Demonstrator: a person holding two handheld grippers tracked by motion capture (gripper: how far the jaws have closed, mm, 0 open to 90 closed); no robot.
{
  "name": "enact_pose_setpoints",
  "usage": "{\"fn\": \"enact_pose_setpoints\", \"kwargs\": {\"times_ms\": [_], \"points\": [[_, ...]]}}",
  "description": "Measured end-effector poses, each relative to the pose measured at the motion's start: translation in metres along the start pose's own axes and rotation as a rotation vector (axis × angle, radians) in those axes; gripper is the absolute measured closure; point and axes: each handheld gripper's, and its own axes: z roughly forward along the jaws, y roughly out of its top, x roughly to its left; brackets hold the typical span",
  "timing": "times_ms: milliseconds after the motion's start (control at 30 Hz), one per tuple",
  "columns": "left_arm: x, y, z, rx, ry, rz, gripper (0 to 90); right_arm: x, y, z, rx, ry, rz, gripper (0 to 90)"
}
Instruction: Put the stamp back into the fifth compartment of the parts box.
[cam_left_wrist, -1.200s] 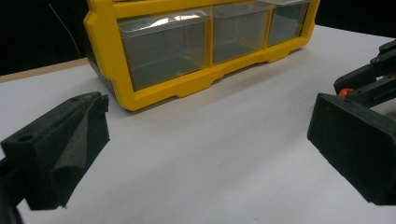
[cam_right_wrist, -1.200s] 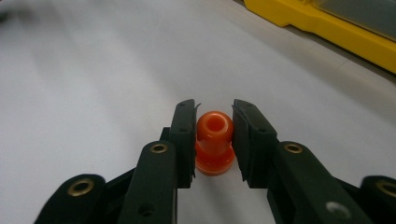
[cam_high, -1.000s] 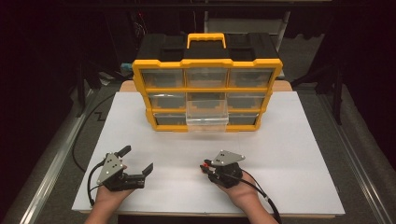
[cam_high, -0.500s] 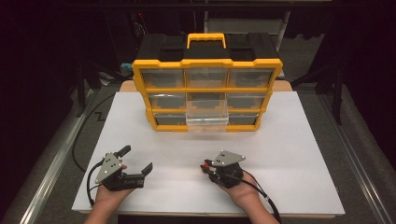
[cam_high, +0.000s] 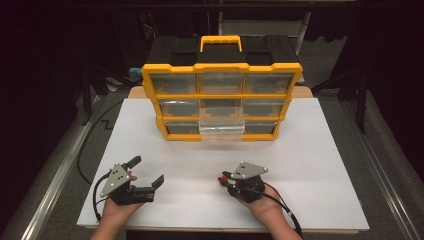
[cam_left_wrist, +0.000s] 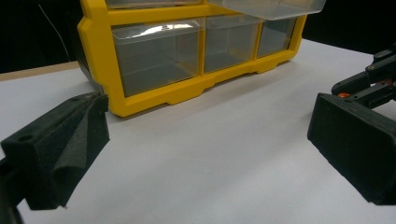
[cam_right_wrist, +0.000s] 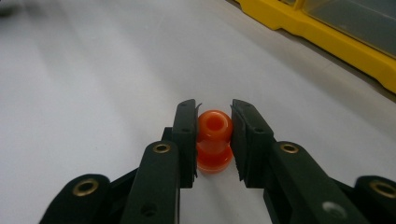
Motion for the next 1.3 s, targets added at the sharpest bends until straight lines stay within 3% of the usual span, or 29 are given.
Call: {"fn": "enact_pose_setpoints", "kwargs": {"times_ms": [267, 1300], "points": [[-0.001, 0.0, 0.001, 0.012, 0.016, 0.02, 0.3, -0.009, -0.005, -0.011, -0.002, -0.018, 0.023, 73.7], [-0.001, 0.001, 0.002, 0.008, 0.01, 0.022, 0.3, -0.035, -0.021, -0.042, -0.009, -0.107, 0.073, 73.7]]}}
